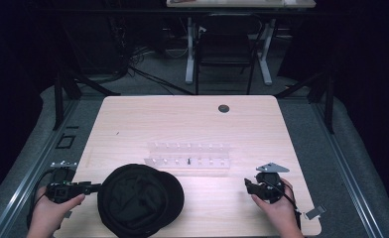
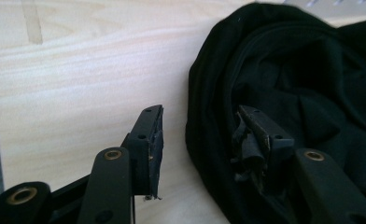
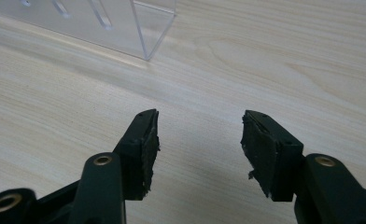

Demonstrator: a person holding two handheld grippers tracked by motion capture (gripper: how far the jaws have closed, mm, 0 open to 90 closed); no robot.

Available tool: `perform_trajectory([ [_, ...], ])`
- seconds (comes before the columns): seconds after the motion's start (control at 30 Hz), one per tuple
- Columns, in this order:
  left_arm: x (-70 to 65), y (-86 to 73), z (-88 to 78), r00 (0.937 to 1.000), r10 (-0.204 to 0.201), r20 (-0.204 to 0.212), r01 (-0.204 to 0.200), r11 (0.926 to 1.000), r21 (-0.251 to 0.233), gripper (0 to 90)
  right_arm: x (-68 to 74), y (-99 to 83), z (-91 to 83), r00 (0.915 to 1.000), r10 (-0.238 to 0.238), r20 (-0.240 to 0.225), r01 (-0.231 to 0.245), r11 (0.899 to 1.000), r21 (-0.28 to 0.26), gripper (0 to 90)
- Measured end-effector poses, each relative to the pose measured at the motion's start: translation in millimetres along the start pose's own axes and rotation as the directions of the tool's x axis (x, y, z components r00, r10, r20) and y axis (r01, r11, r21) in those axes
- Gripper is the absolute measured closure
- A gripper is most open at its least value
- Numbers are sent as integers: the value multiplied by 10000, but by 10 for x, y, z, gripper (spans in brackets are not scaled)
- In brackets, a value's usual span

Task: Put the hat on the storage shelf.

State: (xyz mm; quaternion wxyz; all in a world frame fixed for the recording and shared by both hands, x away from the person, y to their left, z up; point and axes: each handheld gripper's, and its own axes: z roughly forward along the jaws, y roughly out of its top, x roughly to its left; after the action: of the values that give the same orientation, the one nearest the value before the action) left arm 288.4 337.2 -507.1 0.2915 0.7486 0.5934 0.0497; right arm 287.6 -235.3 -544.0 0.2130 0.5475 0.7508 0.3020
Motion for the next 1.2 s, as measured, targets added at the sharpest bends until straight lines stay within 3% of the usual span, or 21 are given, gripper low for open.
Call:
perform_trajectory([
  [0.13, 37, 31, 0, 9994, -206, 278, 191, 9984, 529, 539, -8, 0, 0, 9999, 118, -72, -117, 9999, 38, 457],
  [0.2, 34, 36, 13, 9995, -244, 195, 235, 9987, 453, 548, -8, 0, 1, 9999, 142, -80, -141, 9999, 53, 458],
  [0.23, 37, 56, 9, 9995, -243, 193, 228, 9972, 713, 561, -7, -1, 5, 9998, 142, -119, -141, 9999, 54, 462],
  [0.57, 37, 81, 116, 9993, -376, 3, 372, 9917, 1230, 561, -17, -11, 15, 9997, 129, -210, -127, 9999, 75, 479],
  [0.87, 50, 67, 193, 9976, -652, 216, 612, 9863, 1533, 565, -20, -15, 21, 9995, 182, -257, -180, 9998, 95, 491],
  [1.2, 57, 65, 273, 9949, -992, 163, 944, 9780, 1860, 570, -16, -17, 27, 9995, 130, -271, -128, 9999, 97, 493],
])
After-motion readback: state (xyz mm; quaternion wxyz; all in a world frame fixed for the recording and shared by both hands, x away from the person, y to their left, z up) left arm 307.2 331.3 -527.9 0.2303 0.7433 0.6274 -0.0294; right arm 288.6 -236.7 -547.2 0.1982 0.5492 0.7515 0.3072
